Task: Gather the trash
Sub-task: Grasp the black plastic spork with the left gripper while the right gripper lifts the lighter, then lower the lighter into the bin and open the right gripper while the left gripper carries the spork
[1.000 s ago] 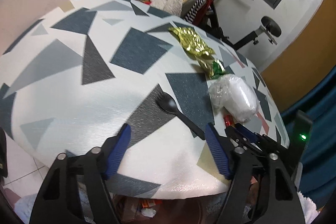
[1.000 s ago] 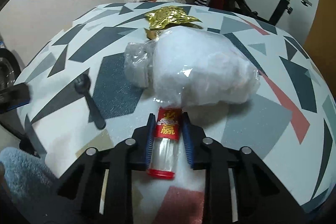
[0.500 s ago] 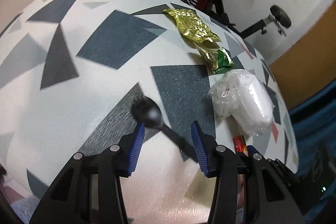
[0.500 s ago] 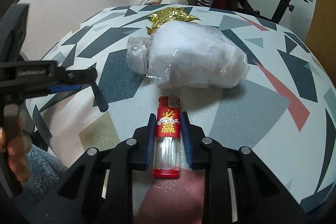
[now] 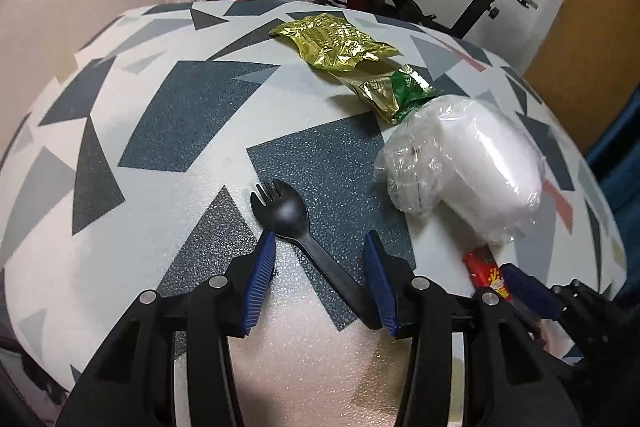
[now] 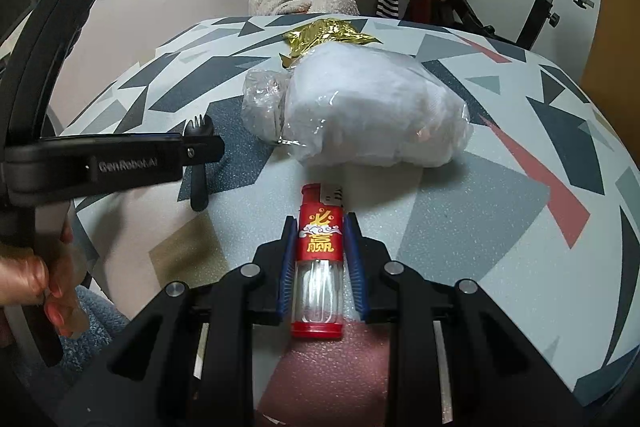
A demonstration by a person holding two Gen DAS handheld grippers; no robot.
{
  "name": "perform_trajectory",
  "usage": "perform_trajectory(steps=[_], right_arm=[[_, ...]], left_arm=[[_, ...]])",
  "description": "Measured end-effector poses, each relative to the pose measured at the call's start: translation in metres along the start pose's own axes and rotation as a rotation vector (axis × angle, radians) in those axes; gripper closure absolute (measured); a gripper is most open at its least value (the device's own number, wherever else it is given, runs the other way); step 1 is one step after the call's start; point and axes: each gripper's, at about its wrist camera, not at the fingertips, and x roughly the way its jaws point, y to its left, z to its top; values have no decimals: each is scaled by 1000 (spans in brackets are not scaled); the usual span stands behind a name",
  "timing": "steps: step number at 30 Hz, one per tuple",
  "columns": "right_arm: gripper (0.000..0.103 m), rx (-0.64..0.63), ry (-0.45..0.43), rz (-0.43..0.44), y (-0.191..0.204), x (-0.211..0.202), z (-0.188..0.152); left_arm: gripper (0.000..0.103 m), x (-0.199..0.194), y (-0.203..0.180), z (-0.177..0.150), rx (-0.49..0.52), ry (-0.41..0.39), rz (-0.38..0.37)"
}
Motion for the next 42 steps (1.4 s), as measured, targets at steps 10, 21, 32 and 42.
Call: perform_trajectory(steps=[10, 21, 32, 42], right_arm=[[76, 13, 3, 30, -5, -2, 0], [76, 37, -18, 109, 1, -20, -3], [76, 17, -55, 126, 16, -54, -7], [76, -15, -27, 173, 42, -77, -44]], left_arm=[[94, -2, 11, -1, 28, 17, -56], [94, -56, 39, -17, 8, -67, -111], [94, -105, 48, -44, 18, -105, -149], [94, -143, 47, -101, 54, -123, -161]])
